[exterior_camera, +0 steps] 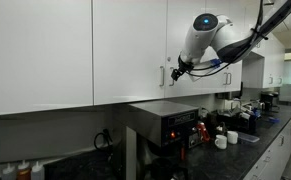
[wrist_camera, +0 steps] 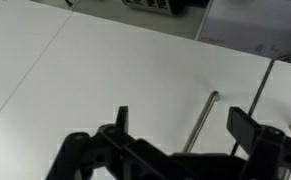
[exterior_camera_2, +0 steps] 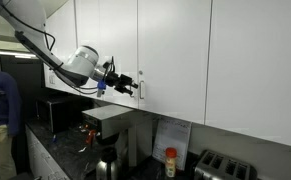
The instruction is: Open the door of the kitchen cabinet
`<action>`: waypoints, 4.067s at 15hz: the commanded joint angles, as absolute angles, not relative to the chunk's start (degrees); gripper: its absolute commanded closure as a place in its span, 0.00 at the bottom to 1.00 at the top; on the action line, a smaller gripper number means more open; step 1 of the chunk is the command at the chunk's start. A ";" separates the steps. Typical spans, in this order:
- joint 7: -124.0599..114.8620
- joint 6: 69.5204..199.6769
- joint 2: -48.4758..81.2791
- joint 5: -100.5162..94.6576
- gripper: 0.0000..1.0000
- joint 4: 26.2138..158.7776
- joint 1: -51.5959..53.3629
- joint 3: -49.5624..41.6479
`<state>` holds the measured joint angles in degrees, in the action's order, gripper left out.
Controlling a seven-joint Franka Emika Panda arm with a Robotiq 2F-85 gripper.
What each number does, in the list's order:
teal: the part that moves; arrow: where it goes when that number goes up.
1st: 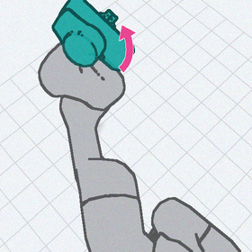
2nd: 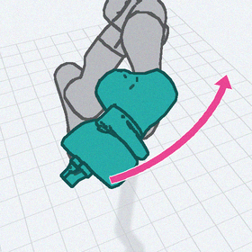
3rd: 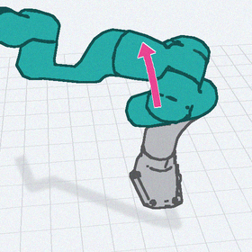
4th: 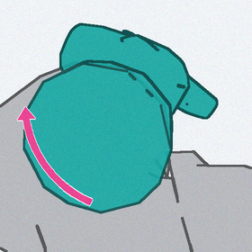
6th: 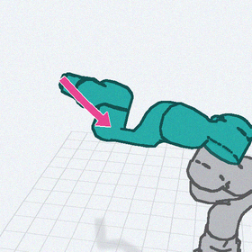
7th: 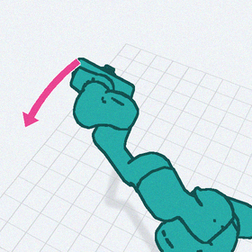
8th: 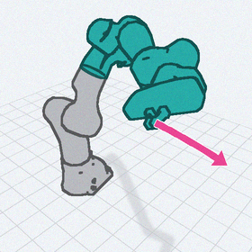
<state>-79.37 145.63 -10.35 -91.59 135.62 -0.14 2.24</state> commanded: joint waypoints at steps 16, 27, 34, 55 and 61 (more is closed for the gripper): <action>-80.87 144.54 -0.53 -96.26 0.00 125.60 0.10 0.42; -81.85 129.73 -0.75 -96.12 0.00 126.30 2.60 2.48; -82.06 121.46 -1.86 -95.03 0.00 127.81 4.53 4.00; -84.44 115.28 -12.87 -92.37 0.00 138.07 5.37 4.28; -84.80 114.51 -17.31 -91.56 0.00 141.48 5.40 3.75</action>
<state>-84.94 116.82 -13.01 -92.67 138.00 5.88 4.55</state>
